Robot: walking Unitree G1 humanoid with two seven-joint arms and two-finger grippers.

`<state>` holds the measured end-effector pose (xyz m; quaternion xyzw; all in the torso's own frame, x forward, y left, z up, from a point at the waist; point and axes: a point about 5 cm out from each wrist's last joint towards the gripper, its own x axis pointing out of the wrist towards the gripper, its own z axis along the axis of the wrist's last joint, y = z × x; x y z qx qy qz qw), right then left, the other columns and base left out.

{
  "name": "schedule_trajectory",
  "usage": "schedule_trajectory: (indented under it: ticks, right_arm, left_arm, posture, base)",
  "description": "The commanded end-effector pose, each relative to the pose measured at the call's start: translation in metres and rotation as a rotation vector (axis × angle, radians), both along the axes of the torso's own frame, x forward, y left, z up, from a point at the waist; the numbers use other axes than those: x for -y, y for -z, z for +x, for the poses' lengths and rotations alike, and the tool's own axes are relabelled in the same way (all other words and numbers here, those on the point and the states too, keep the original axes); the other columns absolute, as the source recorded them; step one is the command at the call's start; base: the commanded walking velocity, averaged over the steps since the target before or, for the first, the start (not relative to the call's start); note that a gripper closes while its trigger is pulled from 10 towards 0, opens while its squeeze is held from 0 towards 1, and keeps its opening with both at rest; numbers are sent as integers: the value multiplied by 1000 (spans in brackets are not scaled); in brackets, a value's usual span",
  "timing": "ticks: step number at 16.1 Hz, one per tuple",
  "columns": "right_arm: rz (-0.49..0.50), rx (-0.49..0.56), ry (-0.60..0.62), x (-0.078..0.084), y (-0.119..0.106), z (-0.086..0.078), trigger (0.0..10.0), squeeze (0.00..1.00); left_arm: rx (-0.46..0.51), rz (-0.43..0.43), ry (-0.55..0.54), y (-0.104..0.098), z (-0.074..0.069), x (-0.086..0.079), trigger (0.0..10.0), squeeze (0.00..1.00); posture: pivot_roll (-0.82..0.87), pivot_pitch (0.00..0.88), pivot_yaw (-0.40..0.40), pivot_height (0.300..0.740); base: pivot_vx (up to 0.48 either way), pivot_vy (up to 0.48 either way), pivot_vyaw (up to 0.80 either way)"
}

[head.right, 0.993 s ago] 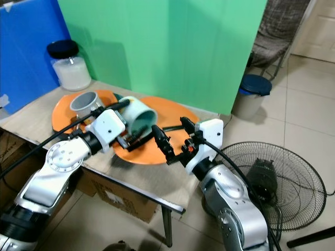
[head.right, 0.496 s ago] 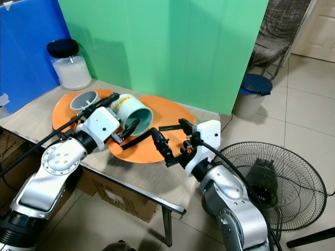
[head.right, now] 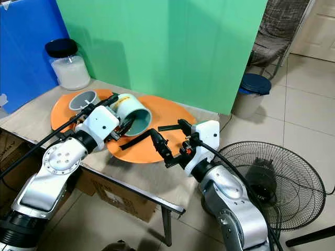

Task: Setting the table

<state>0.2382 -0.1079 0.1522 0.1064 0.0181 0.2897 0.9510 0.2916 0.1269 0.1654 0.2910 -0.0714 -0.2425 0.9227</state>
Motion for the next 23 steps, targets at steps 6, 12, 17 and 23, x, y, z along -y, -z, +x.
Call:
schedule_trajectory:
  ticks: [6, 12, 17, 23]
  right_arm:
    - [-46, 11, -76, 3, -2, -4, 10000, 0]
    - [-158, 14, -303, 9, -8, -17, 10000, 0]
    - [-184, 12, -298, 11, -6, -16, 10000, 0]
    - [-183, 21, -286, 12, -7, -14, 10000, 0]
  left_arm:
    - [-16, -10, -25, -2, 3, -2, 0, 0]
    - [-13, -1, -32, -3, 6, -4, 0, 0]
    - [-4, 13, -36, -3, 6, -5, 0, 0]
    - [46, 5, -66, -12, 8, -8, 0, 0]
  posture:
    - [162, 0, 49, 727]
    - [160, 0, 51, 727]
    - [161, 0, 51, 727]
    - [161, 0, 46, 727]
  base:
    - [0, 0, 0]
    - [0, 0, 0]
    - [0, 0, 0]
    - [0, 0, 0]
